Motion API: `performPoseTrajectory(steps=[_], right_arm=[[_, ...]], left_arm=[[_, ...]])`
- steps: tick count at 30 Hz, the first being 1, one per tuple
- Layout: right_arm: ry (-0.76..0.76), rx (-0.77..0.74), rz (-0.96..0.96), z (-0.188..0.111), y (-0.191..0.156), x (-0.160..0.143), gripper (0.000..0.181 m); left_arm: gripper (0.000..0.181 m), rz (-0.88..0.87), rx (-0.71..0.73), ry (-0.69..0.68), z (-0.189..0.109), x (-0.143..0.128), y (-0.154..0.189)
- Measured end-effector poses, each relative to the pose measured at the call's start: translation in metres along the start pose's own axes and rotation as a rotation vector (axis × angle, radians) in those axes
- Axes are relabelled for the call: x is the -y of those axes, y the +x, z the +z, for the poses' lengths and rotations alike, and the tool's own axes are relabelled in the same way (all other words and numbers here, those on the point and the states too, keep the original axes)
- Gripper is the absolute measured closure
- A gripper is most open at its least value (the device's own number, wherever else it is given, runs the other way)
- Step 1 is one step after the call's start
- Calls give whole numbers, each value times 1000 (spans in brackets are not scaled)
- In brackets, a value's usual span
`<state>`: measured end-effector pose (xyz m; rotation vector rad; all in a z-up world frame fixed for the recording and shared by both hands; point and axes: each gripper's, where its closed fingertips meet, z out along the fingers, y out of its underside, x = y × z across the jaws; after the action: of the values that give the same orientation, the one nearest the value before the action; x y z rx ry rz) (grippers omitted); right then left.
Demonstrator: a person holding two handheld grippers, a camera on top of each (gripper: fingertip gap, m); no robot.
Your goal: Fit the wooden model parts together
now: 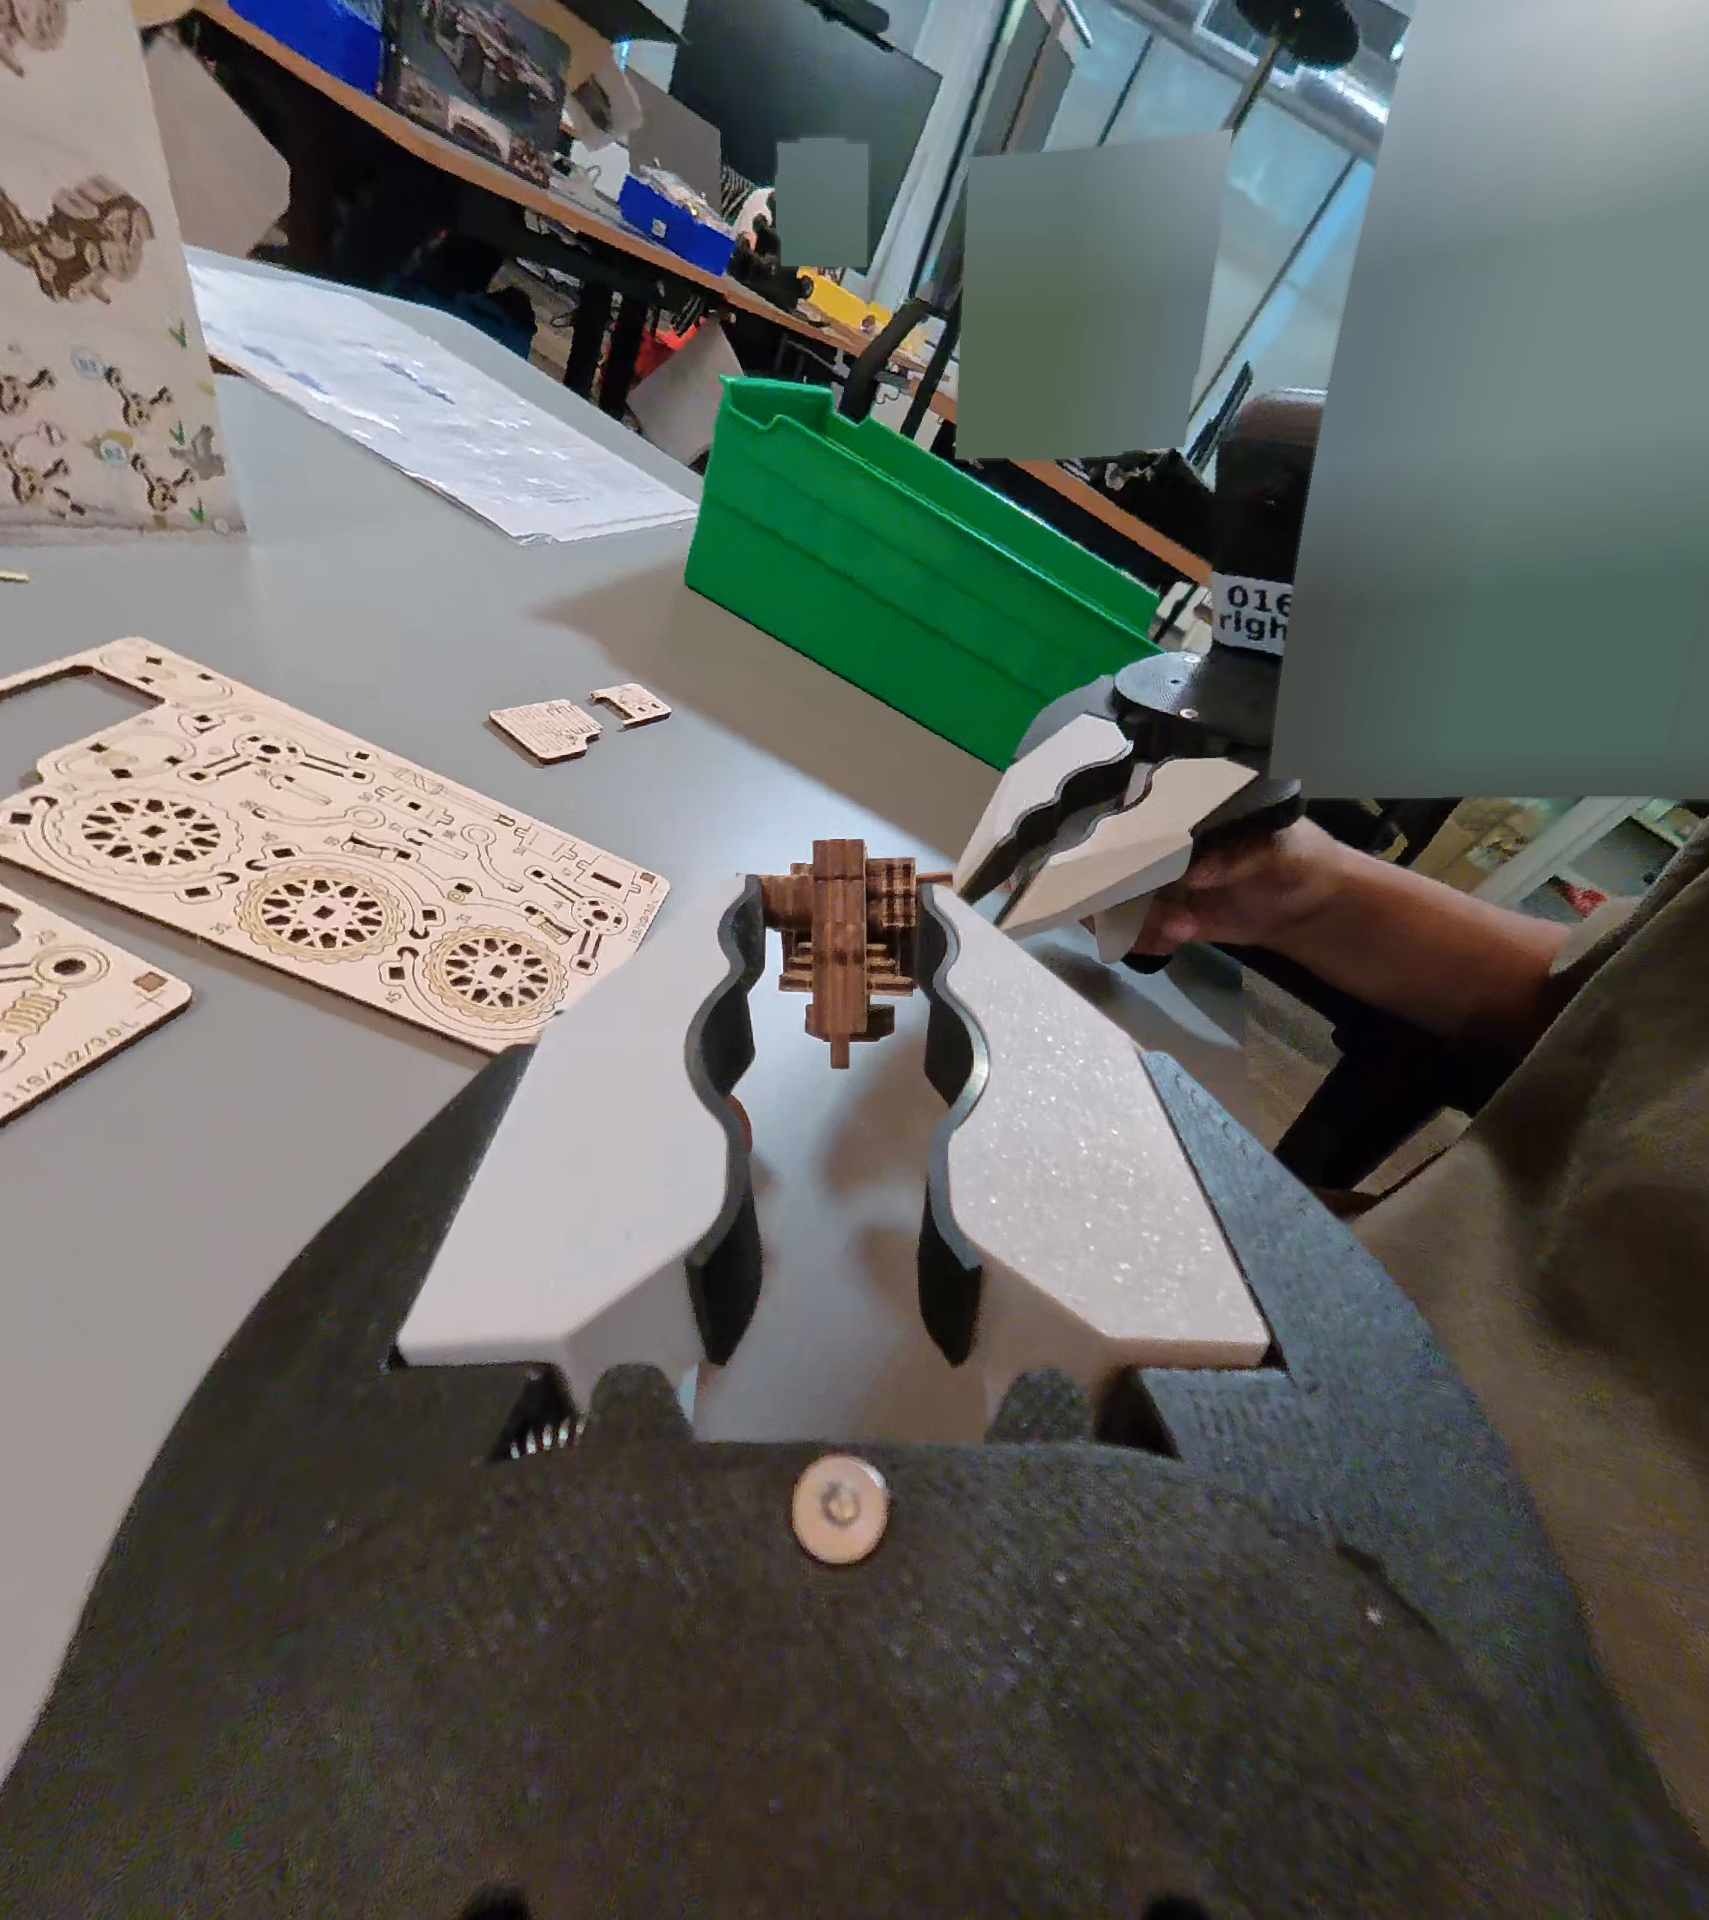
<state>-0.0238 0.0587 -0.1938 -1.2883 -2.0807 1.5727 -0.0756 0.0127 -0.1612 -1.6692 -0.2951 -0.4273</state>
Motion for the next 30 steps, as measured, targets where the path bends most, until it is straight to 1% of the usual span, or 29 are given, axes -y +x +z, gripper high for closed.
performPoseTrajectory(steps=[7, 15, 21, 30], right_arm=[[31, -5, 54, -4, 10, 5, 170], [3, -18, 45, 1, 17, 1, 170], [-12, -30, 41, 4, 21, -1, 170], [4, -33, 73, 3, 28, 1, 170]], left_arm=[[156, -99, -2, 18, -2, 2, -11], [156, -218, -2, 37, -3, 3, -24], [156, -244, -2, 39, -3, 3, -26], [156, -268, 3, 41, -3, 3, -30]])
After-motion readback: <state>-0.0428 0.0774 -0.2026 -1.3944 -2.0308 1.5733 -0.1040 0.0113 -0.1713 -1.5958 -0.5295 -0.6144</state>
